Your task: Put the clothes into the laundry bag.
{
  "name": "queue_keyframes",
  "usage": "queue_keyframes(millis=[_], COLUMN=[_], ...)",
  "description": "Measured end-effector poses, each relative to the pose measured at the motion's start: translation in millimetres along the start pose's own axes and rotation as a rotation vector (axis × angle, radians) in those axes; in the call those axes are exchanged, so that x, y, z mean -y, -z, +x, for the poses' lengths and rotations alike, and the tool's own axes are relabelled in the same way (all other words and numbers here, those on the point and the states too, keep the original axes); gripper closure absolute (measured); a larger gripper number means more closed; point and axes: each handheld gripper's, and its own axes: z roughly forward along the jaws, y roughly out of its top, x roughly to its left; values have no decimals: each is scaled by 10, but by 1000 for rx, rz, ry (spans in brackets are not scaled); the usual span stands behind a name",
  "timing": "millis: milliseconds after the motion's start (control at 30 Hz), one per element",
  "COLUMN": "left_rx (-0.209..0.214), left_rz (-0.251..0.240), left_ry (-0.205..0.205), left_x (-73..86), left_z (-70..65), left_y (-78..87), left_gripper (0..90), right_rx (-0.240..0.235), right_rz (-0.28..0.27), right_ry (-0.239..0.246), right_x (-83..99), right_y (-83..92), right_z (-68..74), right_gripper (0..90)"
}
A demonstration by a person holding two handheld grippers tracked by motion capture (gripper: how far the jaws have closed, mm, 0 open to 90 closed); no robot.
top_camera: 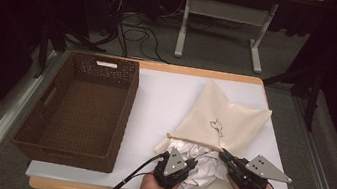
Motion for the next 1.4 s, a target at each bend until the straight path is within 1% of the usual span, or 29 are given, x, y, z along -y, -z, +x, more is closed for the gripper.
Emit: queue_keyframes(millis=[100, 133, 200, 300, 333, 433, 500, 567, 600, 633, 667, 700, 733, 767, 800, 833, 900, 933, 967, 1000, 1033, 1067, 1100, 1133, 1167, 1200, 1233, 1333, 1400], left_rx=[-28, -28, -46, -32, -21, 0, 17, 20, 11, -30, -30, -54, -91, -91, -109, -115, -147, -149, -149, -187, -187, -181, -157, -157, -138, -98, -98, -60, -62], left_rz=[5, 5, 1, -2, -7, -13, -21, -17, -23, -37, -37, -42, -53, -53, -48, -30, 1, 17, 17, 26, 26, 18, 15, 15, 16, 17, 17, 26, 22], left_ry=[-7, -7, 3, 4, 0, -29, -35, -40, -41, -29, -29, -15, 44, 44, 70, 87, 79, 83, 83, 81, 81, 101, 109, 109, 110, 89, 89, 33, 34], left_x=[-101, -101, -173, -201, -204, -175, -134, -88, -59, 5, 5, 32, 53, 53, 52, 54, 66, 78, 78, 106, 106, 116, 127, 127, 125, 106, 106, 81, 78], left_z=[-1, -1, 24, 26, 15, -21, -16, 35, 77, 189, 189, 257, 395, 395, 461, 515, 532, 540, 540, 561, 561, 584, 611, 611, 601, 523, 523, 327, 302], left_y=[-156, -156, -259, -274, -256, -127, 8, 165, 254, 410, 410, 461, 504, 504, 490, 442, 383, 367, 367, 368, 368, 375, 389, 389, 389, 367, 367, 230, 191], left_gripper=[883, 883, 875, 781, 781, 634, 580, 572, 572, 572, 563, 563, 493, 446, 446, 373, 344, 344, 405, 424, 429, 429, 556, 647, 647, 769, 797, 809, 807], right_rx=[3, 3, 1, 2, 3, 1, 0, 3, 4, 4, 5, 5, 1, 1, 4, 0, 0, -1, -1, 1, 1, 3, 3, 2, 2, 3, 3, 5, 6], right_rz=[2, 2, 2, 5, 6, 2, 1, 4, 4, 1, 2, 2, 3, 3, 5, 7, 8, 7, 7, 6, 6, 7, 7, 7, 7, 5, 5, 7, 7], right_ry=[-1, -1, 1, -3, -1, -3, -4, -7, 4, 6, 7, 7, 4, 4, 3, 11, 3, 3, 3, 0, 0, -4, -3, -3, -3, -3, -3, -5, -1], right_x=[1, 1, 3, 6, 6, 9, 12, 10, 8, 6, 5, 5, 2, 2, 0, 2, 8, 9, 9, 12, 12, 14, 19, 19, 19, 16, 16, 12, 11], right_y=[-5, -5, -7, -10, -9, 1, 1, 5, 7, 9, 8, 8, -1, -1, -5, -14, -18, -17, -17, -6, -6, -1, 3, 2, 2, 1, 1, -9, -14], right_z=[-2, -2, -2, 4, 4, -4, -8, -4, -6, -1, -1, -1, 0, 0, 5, 10, 13, 8, 8, -4, -4, -3, -3, -2, -2, -3, -3, -6, -5], right_gripper=[893, 893, 893, 893, 893, 893, 893, 893, 893, 893, 893, 893, 893, 893, 892, 892, 892, 893, 893, 892, 892, 892, 893, 892, 892, 893, 893, 892, 892])
